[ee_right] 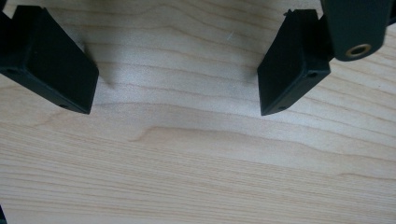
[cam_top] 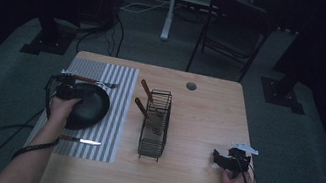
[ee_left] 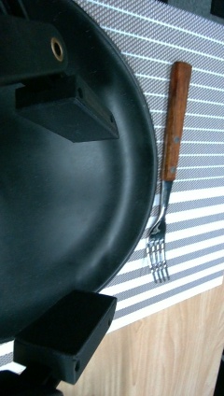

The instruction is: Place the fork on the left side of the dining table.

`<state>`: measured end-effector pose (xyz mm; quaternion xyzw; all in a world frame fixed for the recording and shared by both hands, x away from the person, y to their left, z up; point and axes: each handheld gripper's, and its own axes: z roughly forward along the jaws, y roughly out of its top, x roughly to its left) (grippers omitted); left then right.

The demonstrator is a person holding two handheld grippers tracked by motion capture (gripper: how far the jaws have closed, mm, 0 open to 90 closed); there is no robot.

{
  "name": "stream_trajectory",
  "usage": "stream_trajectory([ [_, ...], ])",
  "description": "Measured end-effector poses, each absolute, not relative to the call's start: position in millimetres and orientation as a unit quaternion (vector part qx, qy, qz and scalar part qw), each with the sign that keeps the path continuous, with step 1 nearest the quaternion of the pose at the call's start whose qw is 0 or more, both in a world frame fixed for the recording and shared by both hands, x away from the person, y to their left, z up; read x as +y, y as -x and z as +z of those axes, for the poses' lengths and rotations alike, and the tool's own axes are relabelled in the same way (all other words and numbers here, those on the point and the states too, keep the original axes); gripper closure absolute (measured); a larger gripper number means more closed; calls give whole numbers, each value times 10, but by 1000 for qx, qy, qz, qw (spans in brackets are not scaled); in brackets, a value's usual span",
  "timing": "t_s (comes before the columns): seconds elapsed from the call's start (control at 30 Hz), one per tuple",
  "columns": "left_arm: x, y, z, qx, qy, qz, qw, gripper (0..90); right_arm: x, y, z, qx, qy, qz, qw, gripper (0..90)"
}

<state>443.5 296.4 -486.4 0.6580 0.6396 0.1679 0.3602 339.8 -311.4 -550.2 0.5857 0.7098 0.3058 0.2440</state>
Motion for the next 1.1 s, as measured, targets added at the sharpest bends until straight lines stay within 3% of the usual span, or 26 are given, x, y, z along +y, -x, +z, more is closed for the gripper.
stream_trajectory([
  [0.7,2962,-4027,-4897,612,-663,150,405,174,-3113,-3398,-5502,710,-586,306,244,121],
  [1.1,2872,-3733,-4826,579,-684,178,407,174,-3113,-3398,-5502,710,-586,306,244,121],
])
